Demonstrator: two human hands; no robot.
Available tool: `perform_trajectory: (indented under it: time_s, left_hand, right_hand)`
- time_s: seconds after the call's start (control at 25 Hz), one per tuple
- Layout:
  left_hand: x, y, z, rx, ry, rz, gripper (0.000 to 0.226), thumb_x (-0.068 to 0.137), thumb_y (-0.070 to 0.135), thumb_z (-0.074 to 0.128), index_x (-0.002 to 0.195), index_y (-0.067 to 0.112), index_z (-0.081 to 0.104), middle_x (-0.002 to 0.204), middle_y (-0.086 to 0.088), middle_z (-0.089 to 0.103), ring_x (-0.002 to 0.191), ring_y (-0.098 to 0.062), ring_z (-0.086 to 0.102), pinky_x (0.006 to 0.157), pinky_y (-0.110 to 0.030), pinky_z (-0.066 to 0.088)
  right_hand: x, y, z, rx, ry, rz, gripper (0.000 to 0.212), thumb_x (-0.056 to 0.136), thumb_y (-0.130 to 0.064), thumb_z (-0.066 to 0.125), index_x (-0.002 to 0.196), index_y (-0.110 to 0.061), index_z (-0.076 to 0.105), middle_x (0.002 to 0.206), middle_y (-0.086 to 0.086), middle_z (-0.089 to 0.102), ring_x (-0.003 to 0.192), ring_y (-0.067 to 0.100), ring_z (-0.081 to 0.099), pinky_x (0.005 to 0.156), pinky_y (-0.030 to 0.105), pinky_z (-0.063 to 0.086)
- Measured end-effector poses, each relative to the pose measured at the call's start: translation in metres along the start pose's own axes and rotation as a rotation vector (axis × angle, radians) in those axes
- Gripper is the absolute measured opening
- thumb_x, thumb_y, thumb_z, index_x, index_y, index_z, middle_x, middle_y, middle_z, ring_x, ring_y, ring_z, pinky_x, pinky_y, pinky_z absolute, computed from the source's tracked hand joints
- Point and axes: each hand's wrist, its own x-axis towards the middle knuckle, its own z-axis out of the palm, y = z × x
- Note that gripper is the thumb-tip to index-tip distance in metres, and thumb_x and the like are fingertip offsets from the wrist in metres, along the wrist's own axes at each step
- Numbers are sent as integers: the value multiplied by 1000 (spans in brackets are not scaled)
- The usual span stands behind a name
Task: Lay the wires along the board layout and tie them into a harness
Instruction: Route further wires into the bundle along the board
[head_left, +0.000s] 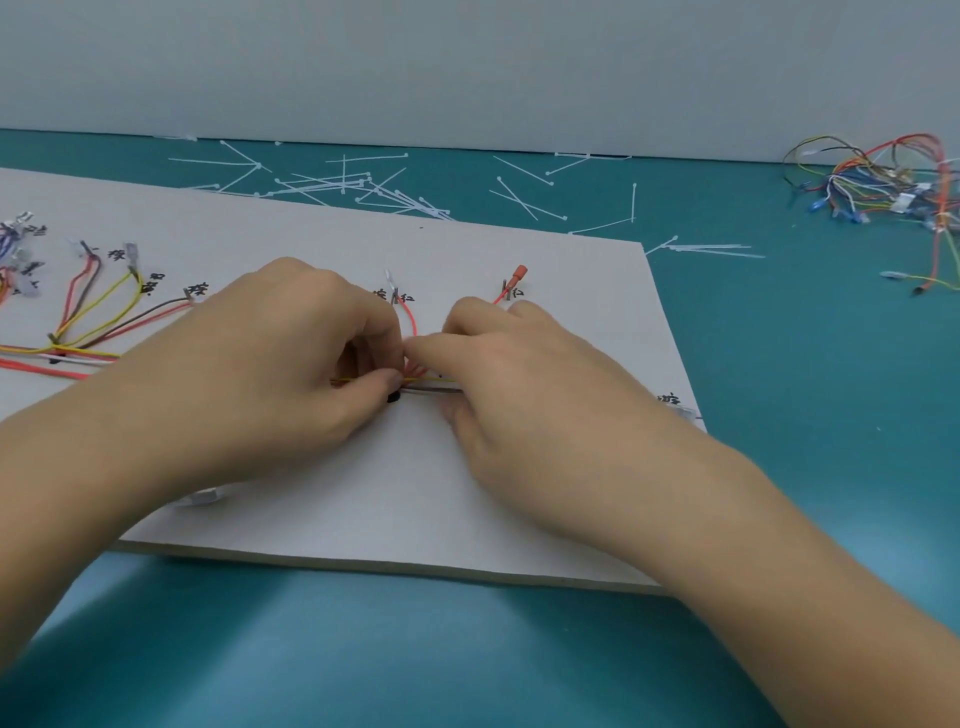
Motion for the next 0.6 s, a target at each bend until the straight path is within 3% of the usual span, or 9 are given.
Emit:
perform_trajectory:
  time_s: [0.16,0.24,0.52,0.6]
  left_hand:
    - [1,1,-1,-6,-23,38,14,74,31,59,73,28,73,58,15,64,59,-4,62,60,-38,55]
    - [0,2,0,2,-23,40,14,75,31,59,74,28,72,59,15,65,60,-5,62,61,-39,55]
    - [-4,3,4,-8,7,44,10,78,27,59,73,25,68,63,14,64,64,-6,60,60,-36,53]
    - [-3,4,8,-27,10,56,11,84,22,62,75,26,67,66,16,63,69,-6,58,62,-28,50]
  right_hand:
    - [3,-8,-1,-44,55,65,30,96,-20,53,119,-37,62,107,-9,49,97,23,42,57,31,25]
    - [4,-11,-2,-77,58,97,29,94,-21,53,114,-37,65,106,-10,51,93,22,39,52,27,14]
    - [3,-6,-10,-91,5,125,33,90,-21,55,115,-40,66,111,-14,57,105,22,45,59,32,26]
    - [1,0,-12,-97,0,151,31,89,-21,55,111,-40,67,109,-13,61,104,22,46,59,33,28]
